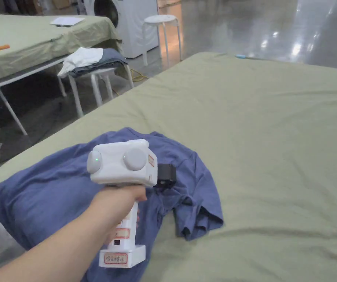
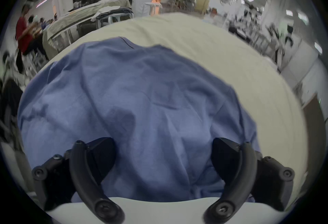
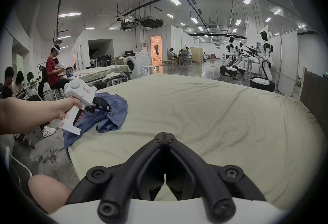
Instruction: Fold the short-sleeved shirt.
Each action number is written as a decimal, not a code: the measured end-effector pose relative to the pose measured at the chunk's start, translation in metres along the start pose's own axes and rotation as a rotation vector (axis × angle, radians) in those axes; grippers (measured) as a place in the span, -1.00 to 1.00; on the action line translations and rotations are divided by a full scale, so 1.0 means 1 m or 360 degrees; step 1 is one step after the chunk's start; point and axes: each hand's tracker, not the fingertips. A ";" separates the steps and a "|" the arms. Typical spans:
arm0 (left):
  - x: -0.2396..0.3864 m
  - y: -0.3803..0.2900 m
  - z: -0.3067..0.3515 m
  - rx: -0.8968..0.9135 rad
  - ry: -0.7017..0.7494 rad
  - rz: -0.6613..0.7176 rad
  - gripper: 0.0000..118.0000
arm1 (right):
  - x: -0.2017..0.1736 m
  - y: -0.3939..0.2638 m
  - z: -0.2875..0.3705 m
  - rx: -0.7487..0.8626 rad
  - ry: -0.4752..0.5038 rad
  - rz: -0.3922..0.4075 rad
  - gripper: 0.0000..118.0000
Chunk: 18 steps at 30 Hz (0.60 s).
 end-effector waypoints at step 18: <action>0.028 -0.010 0.173 0.0523 -0.0179 -0.0217 -0.93 | 0.028 0.017 0.068 0.0168 -0.0059 -0.0140 -1.00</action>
